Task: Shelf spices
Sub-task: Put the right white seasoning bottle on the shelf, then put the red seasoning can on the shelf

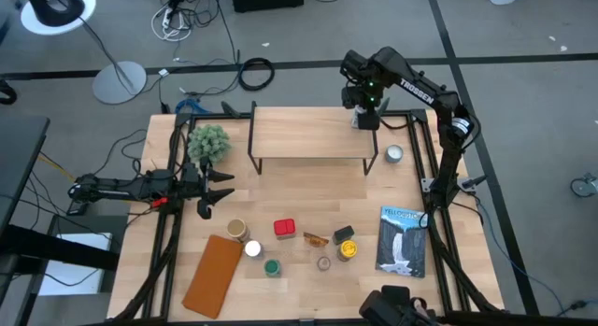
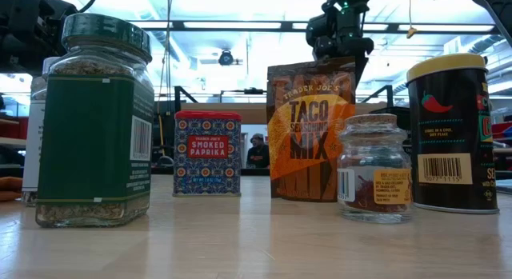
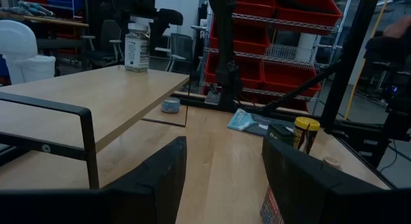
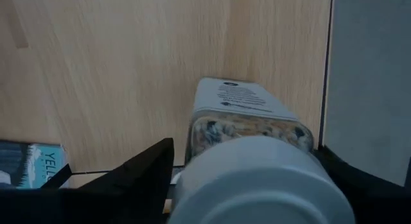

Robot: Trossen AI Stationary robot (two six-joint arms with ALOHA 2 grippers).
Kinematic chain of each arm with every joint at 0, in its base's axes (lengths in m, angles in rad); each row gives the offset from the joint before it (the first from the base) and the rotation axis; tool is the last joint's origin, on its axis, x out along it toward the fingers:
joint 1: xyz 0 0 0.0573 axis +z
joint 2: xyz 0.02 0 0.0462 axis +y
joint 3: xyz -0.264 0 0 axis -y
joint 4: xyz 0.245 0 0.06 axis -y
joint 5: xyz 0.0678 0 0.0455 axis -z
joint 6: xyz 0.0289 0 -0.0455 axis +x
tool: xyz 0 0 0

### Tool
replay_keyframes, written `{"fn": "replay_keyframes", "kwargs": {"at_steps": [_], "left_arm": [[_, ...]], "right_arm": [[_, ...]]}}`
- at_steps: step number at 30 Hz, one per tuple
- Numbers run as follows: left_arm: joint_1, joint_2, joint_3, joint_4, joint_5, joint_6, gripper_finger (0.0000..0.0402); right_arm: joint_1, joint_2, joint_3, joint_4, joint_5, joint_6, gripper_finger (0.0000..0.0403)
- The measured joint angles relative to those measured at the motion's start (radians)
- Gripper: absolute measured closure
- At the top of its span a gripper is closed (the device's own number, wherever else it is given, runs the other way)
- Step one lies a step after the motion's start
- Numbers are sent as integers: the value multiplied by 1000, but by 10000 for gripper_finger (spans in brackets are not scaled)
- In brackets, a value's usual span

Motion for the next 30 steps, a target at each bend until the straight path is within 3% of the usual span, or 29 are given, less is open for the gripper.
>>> {"fn": "replay_keyframes", "kwargs": {"at_steps": [9, 19, 23, 30], "left_arm": [[0, 0, 0, 0, 0, 0, 193], [0, 0, 0, 0, 0, 0, 193], [0, 0, 0, 0, 0, 0, 193], [0, 0, 0, 0, 0, 0, 193]], "right_arm": [[7, -21, 0, 0, 67, 25, 123], [7, -115, 0, 0, 73, 101, 127], [8, -158, 0, -1, 73, 227, 128], [15, -219, 0, -1, 72, 610, 155]]}}
